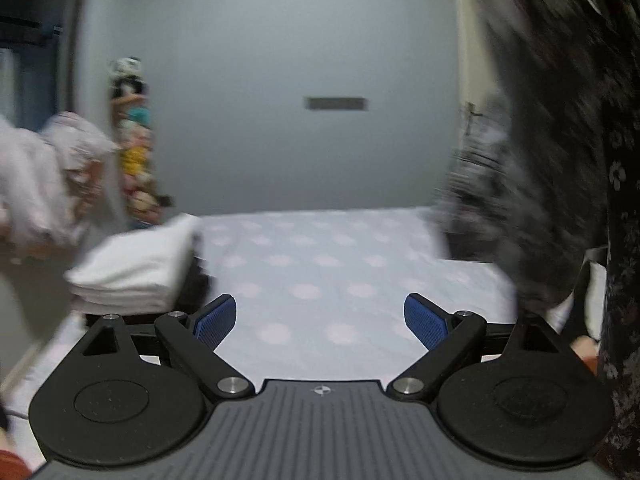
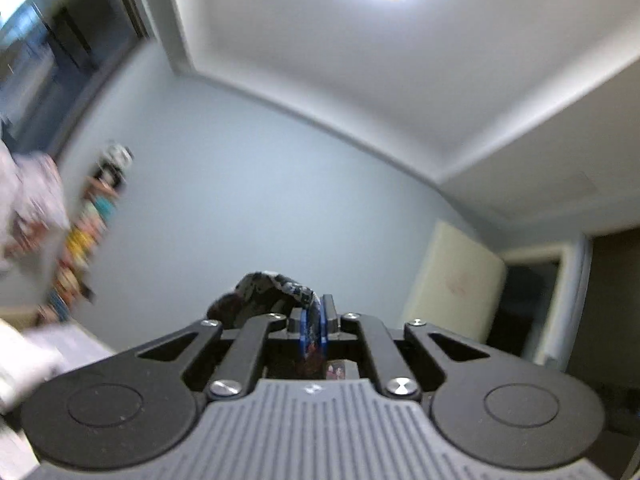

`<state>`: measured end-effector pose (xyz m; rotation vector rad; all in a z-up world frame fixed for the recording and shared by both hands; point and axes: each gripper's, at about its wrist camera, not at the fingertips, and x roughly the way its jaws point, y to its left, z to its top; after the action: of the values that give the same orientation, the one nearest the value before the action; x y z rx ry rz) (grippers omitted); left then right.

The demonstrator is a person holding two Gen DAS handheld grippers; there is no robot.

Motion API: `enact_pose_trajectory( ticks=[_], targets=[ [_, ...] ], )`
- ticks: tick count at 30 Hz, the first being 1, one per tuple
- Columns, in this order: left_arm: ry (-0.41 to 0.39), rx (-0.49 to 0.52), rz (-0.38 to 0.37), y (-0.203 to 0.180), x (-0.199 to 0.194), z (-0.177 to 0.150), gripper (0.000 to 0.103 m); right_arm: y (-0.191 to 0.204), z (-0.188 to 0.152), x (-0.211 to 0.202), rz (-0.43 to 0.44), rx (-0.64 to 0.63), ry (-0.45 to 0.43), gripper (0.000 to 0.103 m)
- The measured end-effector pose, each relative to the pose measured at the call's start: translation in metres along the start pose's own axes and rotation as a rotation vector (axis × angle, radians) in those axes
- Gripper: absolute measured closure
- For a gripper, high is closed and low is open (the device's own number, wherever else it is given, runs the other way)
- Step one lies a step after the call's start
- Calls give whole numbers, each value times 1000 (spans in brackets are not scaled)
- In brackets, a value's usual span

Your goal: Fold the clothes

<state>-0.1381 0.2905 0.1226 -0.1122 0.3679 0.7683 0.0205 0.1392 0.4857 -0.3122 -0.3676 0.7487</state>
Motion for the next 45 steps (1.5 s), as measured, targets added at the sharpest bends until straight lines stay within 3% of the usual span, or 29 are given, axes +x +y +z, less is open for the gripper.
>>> enact_pose_trajectory(
  ticks=[3,5,7,10,13,17,21,27,29,32,35,37,40,42,45],
  targets=[
    [-1,-27,102,45,-12,6,0,32,21,2,54,16,-24,96],
    [16,-42,169,72,-18,2,0,53,13,3,104,25,-5,96],
    [40,-56,225,95,-21,-5,0,76,-6,5,163,30,28,96],
    [95,-67,253,116,-17,-27,0,109,-66,9,254,14,110,96],
    [143,-55,224,119,-11,-53,0,145,-142,4,354,6,247,96],
    [199,25,104,98,4,-90,0,176,-262,-1,439,1,462,96],
    [239,137,-19,59,21,-124,0,171,-353,-20,355,-24,526,96],
    [266,313,-212,-6,46,-172,0,128,-386,13,275,30,619,96],
    [279,352,-235,-23,51,-189,0,119,-392,16,278,30,628,96],
    [286,424,-223,-42,52,-209,0,119,-395,16,281,11,618,96],
    [299,486,-145,-60,61,-222,0,122,-395,15,283,10,609,96],
    [297,483,-86,-61,69,-224,17,125,-394,19,283,8,613,96],
    [332,342,-109,-45,75,-212,48,123,-395,16,279,6,631,96],
    [338,236,-111,-30,76,-204,77,119,-395,10,276,-1,638,96],
    [292,148,-57,-11,69,-193,94,113,-393,-1,273,-6,640,96]
  ],
)
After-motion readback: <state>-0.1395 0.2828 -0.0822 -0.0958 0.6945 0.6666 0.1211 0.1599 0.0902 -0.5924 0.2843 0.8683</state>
